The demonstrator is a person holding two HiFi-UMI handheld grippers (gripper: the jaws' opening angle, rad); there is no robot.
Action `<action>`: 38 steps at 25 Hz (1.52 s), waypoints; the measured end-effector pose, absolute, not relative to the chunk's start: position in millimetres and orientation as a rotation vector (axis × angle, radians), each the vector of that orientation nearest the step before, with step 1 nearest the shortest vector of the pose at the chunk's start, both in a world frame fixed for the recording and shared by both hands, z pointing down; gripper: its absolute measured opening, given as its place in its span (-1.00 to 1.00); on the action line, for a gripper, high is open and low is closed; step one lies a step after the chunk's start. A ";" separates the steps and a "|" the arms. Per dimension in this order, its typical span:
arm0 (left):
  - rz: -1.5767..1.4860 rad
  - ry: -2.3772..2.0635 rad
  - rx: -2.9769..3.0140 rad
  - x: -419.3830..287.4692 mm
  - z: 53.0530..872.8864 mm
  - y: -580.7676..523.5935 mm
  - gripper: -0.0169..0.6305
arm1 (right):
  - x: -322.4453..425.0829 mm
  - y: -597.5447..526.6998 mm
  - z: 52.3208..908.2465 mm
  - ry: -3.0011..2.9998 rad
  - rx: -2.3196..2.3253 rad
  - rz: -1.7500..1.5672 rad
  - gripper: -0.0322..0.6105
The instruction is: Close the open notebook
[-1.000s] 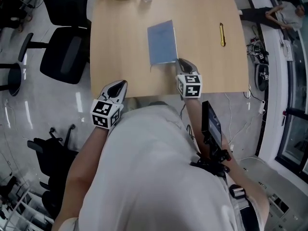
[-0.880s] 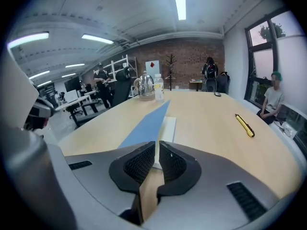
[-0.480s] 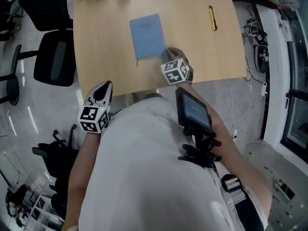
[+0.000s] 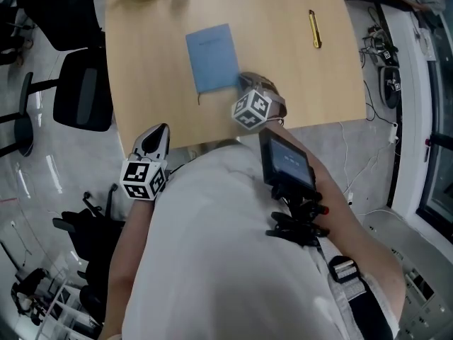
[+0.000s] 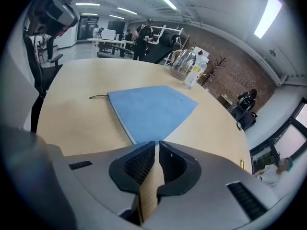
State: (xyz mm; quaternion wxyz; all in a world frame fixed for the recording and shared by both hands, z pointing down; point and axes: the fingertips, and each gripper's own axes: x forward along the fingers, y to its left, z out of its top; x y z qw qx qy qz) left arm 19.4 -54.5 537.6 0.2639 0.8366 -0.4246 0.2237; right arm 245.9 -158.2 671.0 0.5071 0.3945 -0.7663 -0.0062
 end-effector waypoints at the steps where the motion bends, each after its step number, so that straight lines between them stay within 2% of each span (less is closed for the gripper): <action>1: 0.604 -1.153 2.259 18.3 537.8 -55.5 -0.92 | 244.9 -157.8 672.5 -1.857 0.947 -0.005 -0.78; 11: 0.594 -1.174 2.268 20.0 535.5 -60.4 -0.92 | 258.2 -158.3 679.3 -1.855 0.993 0.116 -0.84; 20: 0.556 -1.154 2.317 25.3 532.9 -69.0 -0.92 | 262.1 -163.8 619.3 -2.010 1.199 0.127 -0.84; 27: 0.492 -1.137 2.363 30.6 526.4 -82.4 -0.92 | 247.7 -150.8 556.6 -2.304 1.331 0.362 -0.84; 31: 0.466 -1.127 2.388 30.7 523.1 -86.2 -0.92 | 233.7 -134.2 535.4 -2.420 1.333 0.476 -0.85; 38: 0.447 -1.097 2.420 24.9 517.9 -84.1 -0.92 | 203.8 -104.2 513.0 -2.514 1.238 0.448 -0.85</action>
